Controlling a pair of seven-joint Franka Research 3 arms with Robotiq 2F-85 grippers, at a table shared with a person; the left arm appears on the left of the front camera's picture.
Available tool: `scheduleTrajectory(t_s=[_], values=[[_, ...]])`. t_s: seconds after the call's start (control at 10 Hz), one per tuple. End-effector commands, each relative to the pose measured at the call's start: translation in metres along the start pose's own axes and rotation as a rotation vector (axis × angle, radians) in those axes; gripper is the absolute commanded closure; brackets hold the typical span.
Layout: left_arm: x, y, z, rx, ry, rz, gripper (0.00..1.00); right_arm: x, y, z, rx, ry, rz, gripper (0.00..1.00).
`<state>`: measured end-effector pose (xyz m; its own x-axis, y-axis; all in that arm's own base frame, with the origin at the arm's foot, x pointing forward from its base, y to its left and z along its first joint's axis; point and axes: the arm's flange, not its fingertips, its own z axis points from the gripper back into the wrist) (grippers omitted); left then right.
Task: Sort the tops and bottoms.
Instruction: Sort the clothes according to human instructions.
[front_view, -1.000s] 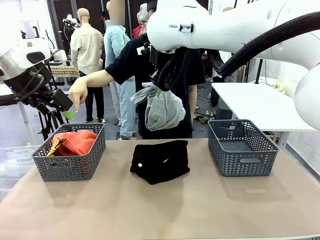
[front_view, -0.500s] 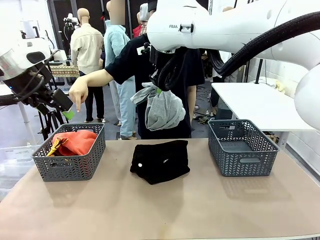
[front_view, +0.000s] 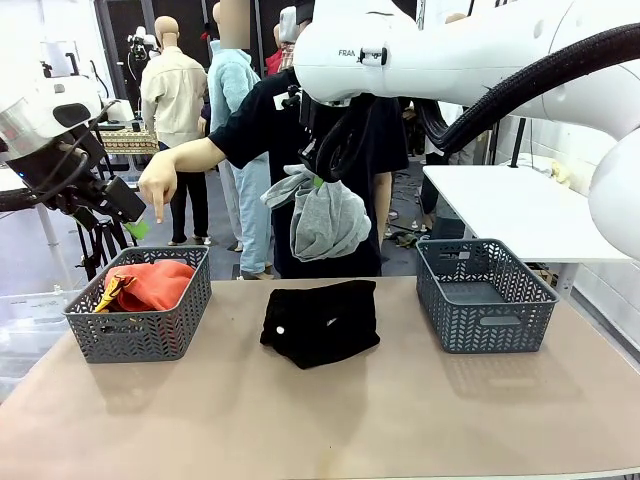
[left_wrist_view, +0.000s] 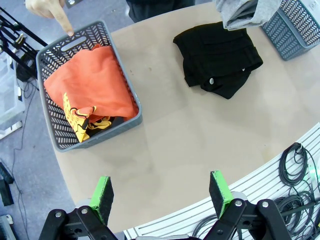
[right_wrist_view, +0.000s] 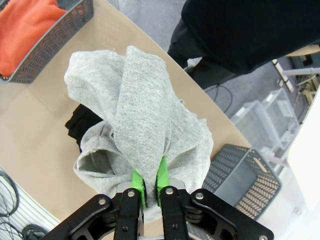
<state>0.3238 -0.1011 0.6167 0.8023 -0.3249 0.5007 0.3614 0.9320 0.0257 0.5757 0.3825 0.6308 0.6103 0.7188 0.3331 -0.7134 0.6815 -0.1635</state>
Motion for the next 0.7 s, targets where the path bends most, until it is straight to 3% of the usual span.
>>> scheduleTrajectory(t_s=[0.0,0.6], values=[[0.0017,0.0005,0.0008,0.000,-0.001,0.003,0.00,0.0007,-0.0004,0.0039,-0.005,-0.015,0.000,1.00],[0.0017,0.0005,0.0008,0.000,-0.001,0.003,0.00,0.0000,0.0000,0.0000,0.000,0.000,0.000,1.00]])
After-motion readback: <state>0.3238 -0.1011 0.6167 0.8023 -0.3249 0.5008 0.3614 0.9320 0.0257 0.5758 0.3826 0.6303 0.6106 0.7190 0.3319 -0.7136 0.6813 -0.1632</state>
